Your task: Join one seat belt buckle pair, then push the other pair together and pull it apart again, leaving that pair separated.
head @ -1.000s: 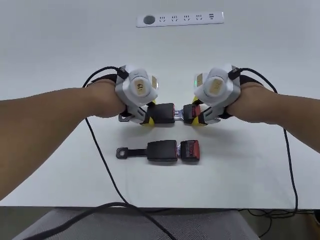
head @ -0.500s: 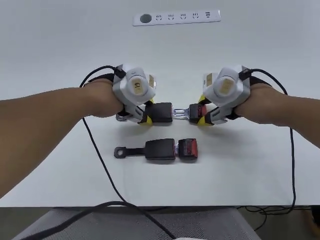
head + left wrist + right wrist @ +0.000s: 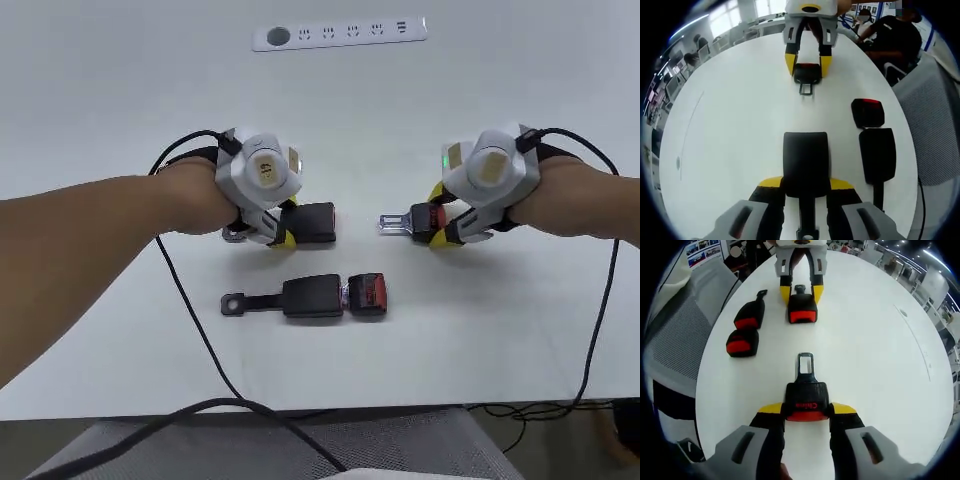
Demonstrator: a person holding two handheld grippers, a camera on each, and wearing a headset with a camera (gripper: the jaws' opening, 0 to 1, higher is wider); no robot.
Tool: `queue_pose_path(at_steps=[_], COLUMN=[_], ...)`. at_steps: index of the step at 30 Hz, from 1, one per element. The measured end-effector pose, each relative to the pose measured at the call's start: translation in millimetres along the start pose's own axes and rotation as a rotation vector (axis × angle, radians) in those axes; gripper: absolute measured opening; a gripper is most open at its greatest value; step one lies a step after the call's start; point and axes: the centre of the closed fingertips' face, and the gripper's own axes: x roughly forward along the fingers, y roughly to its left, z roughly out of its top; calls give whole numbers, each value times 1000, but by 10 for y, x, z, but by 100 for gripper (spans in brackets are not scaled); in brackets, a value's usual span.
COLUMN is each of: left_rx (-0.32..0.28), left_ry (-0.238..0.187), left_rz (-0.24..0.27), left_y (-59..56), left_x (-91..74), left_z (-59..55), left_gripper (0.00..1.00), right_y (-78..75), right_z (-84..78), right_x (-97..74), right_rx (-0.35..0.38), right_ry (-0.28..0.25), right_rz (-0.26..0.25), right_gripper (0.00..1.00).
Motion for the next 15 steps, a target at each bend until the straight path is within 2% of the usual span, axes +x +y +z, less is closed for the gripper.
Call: queue_pose_path(at_steps=[4,11,13,15], left_rx=[-4,0,-1,-9], left_ry=[-1,10,7,8], left_rz=[4,3,5,15], left_y=[1,9,13,30], left_x=[3,6,4,4], left_z=[2,6,10,8], left_gripper=[32,32,33,34], right_y=[17,24,9,-41], right_z=[-138,-197,-199,-198], right_x=[-58,-82,-76,-90], right_rx=[5,17,25,26], right_ry=[17,38,41,50], right_rz=[2,5,-2,-36], right_gripper=[34,34,36,41])
